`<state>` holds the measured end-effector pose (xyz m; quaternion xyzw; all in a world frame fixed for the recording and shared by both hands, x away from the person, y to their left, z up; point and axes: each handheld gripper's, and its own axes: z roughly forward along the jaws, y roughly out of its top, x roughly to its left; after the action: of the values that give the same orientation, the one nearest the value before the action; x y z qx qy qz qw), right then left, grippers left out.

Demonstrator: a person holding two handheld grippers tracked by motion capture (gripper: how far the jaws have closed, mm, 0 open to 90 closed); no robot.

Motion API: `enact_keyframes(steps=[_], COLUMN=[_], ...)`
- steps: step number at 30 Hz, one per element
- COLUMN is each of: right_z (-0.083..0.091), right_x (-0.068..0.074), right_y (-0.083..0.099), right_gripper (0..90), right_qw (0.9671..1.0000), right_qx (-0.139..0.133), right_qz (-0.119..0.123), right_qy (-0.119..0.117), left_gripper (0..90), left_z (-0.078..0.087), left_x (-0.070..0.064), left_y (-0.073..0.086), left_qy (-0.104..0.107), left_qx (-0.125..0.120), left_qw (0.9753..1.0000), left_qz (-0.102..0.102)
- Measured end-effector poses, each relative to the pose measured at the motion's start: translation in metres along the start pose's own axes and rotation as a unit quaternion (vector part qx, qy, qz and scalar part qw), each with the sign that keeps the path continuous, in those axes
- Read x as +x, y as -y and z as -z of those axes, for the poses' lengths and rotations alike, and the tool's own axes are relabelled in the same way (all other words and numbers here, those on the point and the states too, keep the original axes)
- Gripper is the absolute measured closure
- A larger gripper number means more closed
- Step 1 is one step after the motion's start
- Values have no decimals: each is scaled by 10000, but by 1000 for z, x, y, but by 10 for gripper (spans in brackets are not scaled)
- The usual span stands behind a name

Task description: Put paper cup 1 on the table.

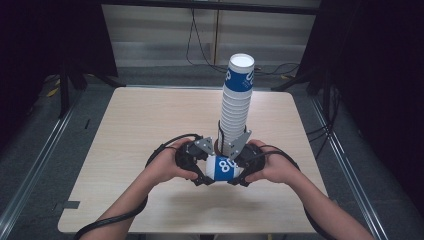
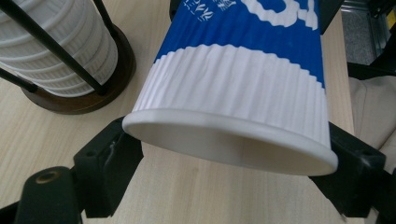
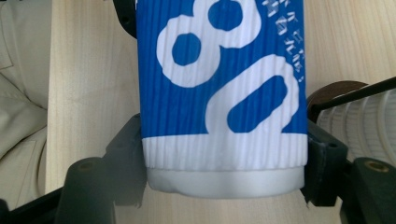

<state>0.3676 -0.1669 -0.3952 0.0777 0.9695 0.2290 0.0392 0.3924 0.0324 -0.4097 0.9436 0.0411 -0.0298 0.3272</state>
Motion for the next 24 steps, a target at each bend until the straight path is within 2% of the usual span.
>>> enact_keyframes(steps=[3,5,9,11,17,19,20,24], right_z=[-1,-1,-3,-1,-1,0,0,2], right_x=[-1,1,-1,0,-1,-1,0,-2], right_y=[1,2,2,1,3,3,4,7], right_gripper=[301,301,301,301,301,302,302,301], right_qw=[10000,9999,10000,10000,9999,9999,9999,9998], right_qx=[-33,74,-18,50,-97,-102,-58,-138], right_qz=[21,-114,29,-66,37,45,-25,30], right_qy=[18,-25,9,33,59,44,83,103], left_gripper=[158,159,159,158,158,158,158,162], left_z=[0,0,0,1,1,1,2,4], left_x=[0,0,1,1,3,3,3,5], left_y=[0,0,1,2,5,6,6,9], left_qy=[-5,-28,11,5,46,16,48,57], left_qx=[-31,-37,-118,-133,-223,-276,-277,-269], left_qw=[10000,10000,9998,9998,9995,9993,9992,9990], left_qz=[41,30,141,116,240,267,291,366])
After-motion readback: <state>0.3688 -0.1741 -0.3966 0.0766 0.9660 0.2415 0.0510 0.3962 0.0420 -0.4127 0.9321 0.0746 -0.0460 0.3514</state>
